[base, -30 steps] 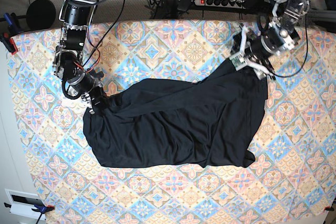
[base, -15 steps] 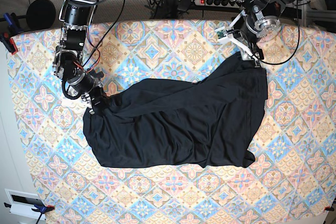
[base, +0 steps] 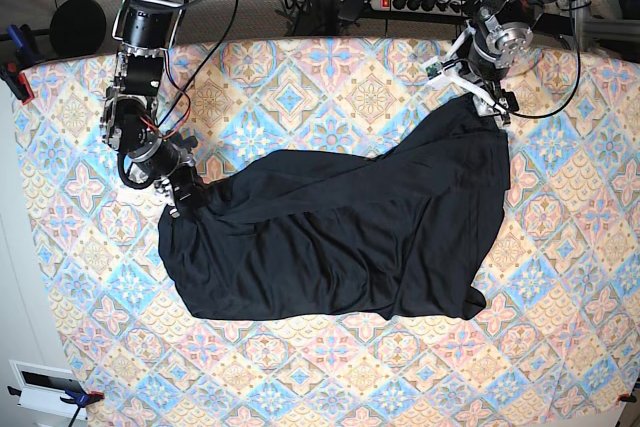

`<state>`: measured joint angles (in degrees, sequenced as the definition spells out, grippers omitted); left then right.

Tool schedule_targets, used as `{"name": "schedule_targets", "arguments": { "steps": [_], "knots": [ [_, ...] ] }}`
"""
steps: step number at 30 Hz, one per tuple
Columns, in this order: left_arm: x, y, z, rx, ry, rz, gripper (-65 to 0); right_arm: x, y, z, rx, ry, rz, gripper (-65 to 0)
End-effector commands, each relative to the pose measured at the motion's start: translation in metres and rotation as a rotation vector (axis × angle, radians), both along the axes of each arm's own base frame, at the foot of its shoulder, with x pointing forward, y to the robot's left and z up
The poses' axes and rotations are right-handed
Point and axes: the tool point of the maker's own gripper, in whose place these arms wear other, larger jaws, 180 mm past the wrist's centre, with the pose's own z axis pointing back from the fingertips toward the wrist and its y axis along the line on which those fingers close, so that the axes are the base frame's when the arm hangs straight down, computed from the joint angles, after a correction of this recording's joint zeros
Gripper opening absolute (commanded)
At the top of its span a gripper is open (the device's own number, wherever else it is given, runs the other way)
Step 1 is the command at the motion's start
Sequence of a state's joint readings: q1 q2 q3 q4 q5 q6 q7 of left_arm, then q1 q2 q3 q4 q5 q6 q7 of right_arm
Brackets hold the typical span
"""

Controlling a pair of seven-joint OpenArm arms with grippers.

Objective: Layout the t-shirt on the table in an organized manner, then fold the t-shirt properly
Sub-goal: 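Move the left gripper to the shirt's hem corner and grasp it, then hold the shirt corners with both grippers and lift slightly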

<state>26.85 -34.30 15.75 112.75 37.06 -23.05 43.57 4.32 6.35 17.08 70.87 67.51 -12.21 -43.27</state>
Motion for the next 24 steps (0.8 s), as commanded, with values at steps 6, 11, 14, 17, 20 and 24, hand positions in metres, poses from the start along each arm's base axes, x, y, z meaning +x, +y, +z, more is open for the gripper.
{"name": "schedule_targets", "arguments": {
  "steps": [6, 11, 14, 17, 20, 24],
  "knots": [
    [0.001, 0.031, -0.014, 0.050, -0.028, 0.084, -26.5, -0.006, -0.004, -0.009, -0.017, 0.029, -0.009, -65.0],
    [-0.003, 0.045, -0.033, 0.069, -0.030, 0.092, -26.5, -0.006, -0.004, -0.009, -0.017, 0.029, -0.009, -65.0],
    [-0.002, 0.050, -0.033, 0.077, -0.050, 0.112, -26.5, -0.006, -0.003, -0.008, -0.018, 0.027, -0.007, -65.0],
    [0.007, 0.049, -0.022, 0.056, -0.113, 0.134, -26.5, -0.007, -0.003, -0.009, -0.018, 0.029, -0.007, -65.0],
    [0.013, 0.047, -0.015, 0.046, -0.150, 0.143, -26.5, -0.005, -0.003, -0.008, -0.019, 0.025, -0.008, -65.0],
    [0.021, 0.046, -0.010, 0.037, -0.173, 0.149, -26.5, -0.007, -0.003, -0.009, -0.018, 0.029, -0.006, -65.0]
  ]
}}
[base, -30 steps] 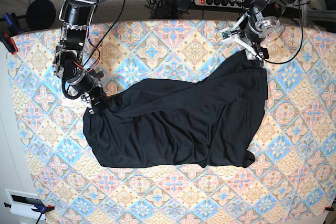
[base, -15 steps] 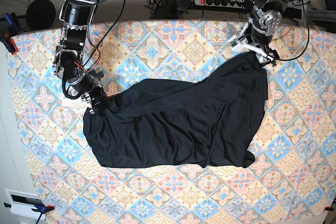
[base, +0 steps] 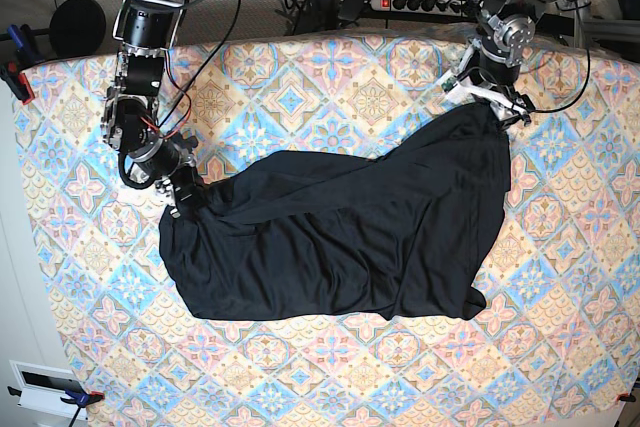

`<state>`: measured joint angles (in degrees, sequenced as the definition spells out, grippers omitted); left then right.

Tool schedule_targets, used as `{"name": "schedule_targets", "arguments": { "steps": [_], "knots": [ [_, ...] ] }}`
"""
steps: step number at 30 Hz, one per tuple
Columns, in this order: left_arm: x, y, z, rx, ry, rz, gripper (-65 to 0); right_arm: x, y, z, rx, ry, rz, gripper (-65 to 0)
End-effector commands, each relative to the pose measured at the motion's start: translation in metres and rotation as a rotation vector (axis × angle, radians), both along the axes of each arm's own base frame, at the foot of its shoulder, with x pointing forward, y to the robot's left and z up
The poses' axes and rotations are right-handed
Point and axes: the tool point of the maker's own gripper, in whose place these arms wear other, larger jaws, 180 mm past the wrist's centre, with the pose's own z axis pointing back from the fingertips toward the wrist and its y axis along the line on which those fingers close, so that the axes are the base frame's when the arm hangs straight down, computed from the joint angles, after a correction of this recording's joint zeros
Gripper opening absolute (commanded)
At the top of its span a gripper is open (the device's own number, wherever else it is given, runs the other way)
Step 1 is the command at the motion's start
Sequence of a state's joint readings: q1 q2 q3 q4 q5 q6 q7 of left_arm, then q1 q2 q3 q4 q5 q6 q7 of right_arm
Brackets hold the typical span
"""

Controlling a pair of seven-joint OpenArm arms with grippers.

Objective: Layout the t-shirt on the table in an organized manner, then fold the t-shirt properly
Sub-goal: 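Hold the shirt corners with both grippers and lift slightly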

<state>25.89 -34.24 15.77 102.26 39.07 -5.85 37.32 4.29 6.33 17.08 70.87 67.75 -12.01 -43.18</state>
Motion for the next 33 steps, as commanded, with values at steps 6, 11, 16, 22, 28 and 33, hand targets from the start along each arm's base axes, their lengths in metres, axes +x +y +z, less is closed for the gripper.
{"name": "schedule_targets", "arguments": {
  "steps": [6, 11, 16, 22, 28, 33],
  "knots": [
    [0.016, -0.011, 0.028, -0.041, -0.066, -0.003, -26.5, -0.007, -0.003, -0.009, -0.021, 0.034, -0.005, -65.0],
    [0.018, -0.024, 0.035, -0.128, -0.070, 0.004, -26.5, -0.007, -0.003, -0.009, -0.021, 0.034, -0.005, -65.0],
    [0.018, -0.024, 0.034, -0.132, -0.068, 0.007, -26.5, -0.007, -0.003, -0.009, -0.021, 0.034, -0.005, -65.0],
    [0.010, -0.011, 0.017, -0.102, -0.019, 0.032, -26.5, -0.007, -0.003, -0.009, -0.021, 0.034, -0.005, -65.0],
    [0.002, -0.012, 0.010, -0.106, 0.005, 0.037, -26.5, -0.007, -0.003, -0.009, -0.021, 0.034, -0.005, -65.0],
    [0.011, -0.004, 0.017, -0.097, -0.024, 0.055, -26.5, -0.007, -0.003, -0.009, -0.021, 0.034, -0.005, -65.0]
  ]
}}
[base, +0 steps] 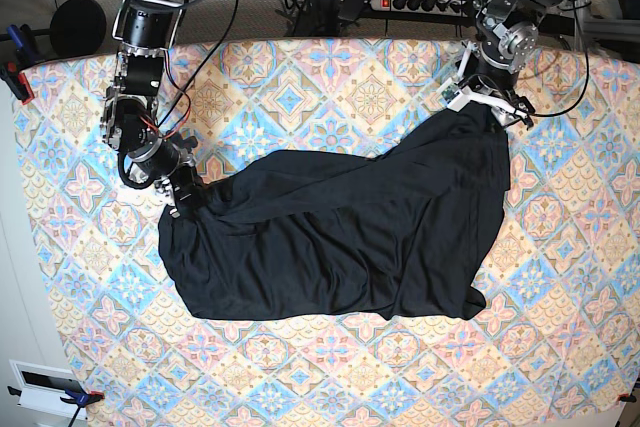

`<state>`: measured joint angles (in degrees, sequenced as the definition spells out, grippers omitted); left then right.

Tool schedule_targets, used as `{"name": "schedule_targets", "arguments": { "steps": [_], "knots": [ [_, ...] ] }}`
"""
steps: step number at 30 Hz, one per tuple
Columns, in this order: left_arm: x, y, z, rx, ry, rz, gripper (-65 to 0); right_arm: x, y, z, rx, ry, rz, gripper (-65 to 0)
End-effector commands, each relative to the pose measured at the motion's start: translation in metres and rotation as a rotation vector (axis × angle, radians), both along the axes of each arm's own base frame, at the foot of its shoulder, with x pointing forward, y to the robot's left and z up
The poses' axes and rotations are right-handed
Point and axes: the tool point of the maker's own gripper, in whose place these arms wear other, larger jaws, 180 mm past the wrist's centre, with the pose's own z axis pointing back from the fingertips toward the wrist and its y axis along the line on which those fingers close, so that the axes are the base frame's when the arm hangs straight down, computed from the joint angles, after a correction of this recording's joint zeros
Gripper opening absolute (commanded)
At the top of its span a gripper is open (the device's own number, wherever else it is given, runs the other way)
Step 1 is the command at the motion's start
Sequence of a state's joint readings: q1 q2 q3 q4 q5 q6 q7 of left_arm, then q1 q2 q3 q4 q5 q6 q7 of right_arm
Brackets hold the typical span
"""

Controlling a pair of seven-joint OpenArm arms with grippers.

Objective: Layout the t-shirt on the table in an organized manner, then fold the t-shirt properly
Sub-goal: 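Hold the shirt corners with both grippers and lift slightly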

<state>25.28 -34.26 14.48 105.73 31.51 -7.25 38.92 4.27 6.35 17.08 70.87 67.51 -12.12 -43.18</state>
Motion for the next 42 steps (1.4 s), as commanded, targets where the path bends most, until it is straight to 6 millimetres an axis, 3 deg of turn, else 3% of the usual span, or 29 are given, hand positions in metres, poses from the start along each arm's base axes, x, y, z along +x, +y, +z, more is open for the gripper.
{"name": "schedule_targets", "arguments": {
  "steps": [1, 5, 12, 17, 27, 32, 35, 40, 42],
  "knots": [
    [0.009, 0.012, 0.010, 0.025, -0.038, 0.020, -26.5, -0.007, -0.003, -0.009, -0.017, 0.030, -0.005, -65.0],
    [0.013, 0.029, 0.014, 0.049, -0.052, 0.059, -26.5, -0.007, -0.003, -0.009, -0.017, 0.030, -0.005, -65.0],
    [0.017, 0.032, 0.015, 0.052, -0.060, 0.070, -26.5, -0.006, -0.002, -0.008, -0.018, 0.029, -0.004, -65.0],
    [0.022, 0.043, 0.000, 0.070, -0.031, 0.141, -26.5, 0.000, -0.003, 0.006, -0.032, -0.013, 0.001, -65.0],
    [0.036, 0.017, -0.008, 0.054, -0.023, 0.073, -26.5, 0.002, -0.003, 0.009, -0.035, -0.023, 0.002, -65.0],
    [0.036, 0.021, -0.021, 0.075, 0.010, 0.072, -27.2, 0.002, -0.003, 0.009, -0.035, -0.023, 0.002, -65.0],
    [0.032, 0.017, -0.026, 0.078, 0.029, 0.057, -35.0, 0.002, -0.003, 0.009, -0.035, -0.023, 0.002, -65.0],
    [0.031, 0.015, -0.028, 0.073, 0.042, 0.043, -65.0, 0.002, -0.003, 0.009, -0.034, -0.023, 0.003, -65.0],
    [0.031, 0.013, -0.027, 0.067, 0.039, 0.044, -65.0, 0.002, -0.003, 0.009, -0.034, -0.023, 0.003, -65.0]
  ]
}}
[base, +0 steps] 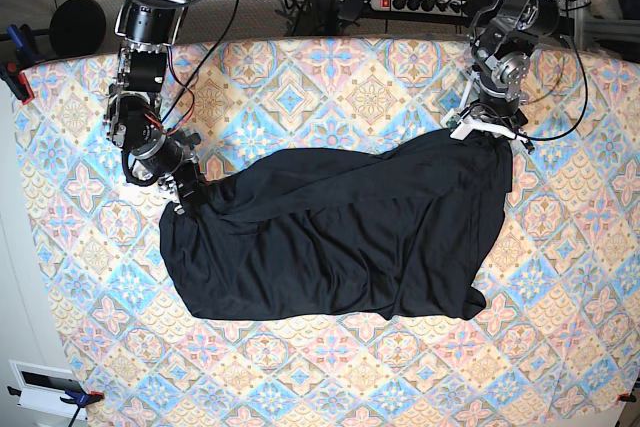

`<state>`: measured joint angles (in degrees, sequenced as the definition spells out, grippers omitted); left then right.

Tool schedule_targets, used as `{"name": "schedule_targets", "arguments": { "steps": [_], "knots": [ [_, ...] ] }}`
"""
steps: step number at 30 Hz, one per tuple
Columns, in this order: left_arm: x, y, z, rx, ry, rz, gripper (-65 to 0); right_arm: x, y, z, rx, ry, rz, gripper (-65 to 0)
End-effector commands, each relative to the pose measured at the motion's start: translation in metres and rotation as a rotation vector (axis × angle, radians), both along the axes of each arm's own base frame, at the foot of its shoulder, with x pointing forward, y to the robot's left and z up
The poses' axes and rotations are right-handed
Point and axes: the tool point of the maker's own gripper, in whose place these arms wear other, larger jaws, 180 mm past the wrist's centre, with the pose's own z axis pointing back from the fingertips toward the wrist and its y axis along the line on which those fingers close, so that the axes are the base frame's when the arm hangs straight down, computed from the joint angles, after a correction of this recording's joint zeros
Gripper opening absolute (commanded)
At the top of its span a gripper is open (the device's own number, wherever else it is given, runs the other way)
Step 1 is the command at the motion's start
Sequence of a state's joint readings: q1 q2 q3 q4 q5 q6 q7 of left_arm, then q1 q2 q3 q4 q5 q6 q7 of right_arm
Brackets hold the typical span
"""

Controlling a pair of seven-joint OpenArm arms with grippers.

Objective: Layout the t-shirt on the table in an organized manner, then fold the t-shirt properly
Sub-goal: 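Hold the shirt corners with both grippers and lift slightly, then pull both held corners apart and away from the shirt to spread it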

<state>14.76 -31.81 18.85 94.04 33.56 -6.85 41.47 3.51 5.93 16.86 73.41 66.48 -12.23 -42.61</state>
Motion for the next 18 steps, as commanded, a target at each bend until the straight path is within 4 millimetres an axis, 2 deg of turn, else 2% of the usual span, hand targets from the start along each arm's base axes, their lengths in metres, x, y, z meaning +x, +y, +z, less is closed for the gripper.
{"name": "schedule_targets", "arguments": {
  "steps": [1, 4, 7, 13, 18],
  "knots": [
    [-0.002, -0.003, -0.002, -0.021, 0.018, -0.009, -64.5, 0.001, -0.003, 0.002, -0.005, 0.002, 0.001, -65.0],
    [-0.001, -0.011, 0.003, -0.034, 0.006, -0.030, -65.0, -0.001, 0.001, 0.004, 0.009, 0.006, 0.026, -65.0],
    [-0.008, -0.025, 0.014, -0.068, -0.015, -0.057, -65.0, 0.004, 0.001, 0.016, -0.002, -0.029, 0.032, -65.0],
    [-0.014, -0.042, 0.040, -0.096, -0.057, -0.125, -65.0, -0.014, 0.000, 0.019, -0.027, -0.035, 0.042, -65.0],
    [-0.026, -0.036, 0.039, -0.078, -0.031, -0.138, -65.0, -0.037, -0.003, 0.010, -0.042, -0.004, 0.046, -65.0]
  ]
}}
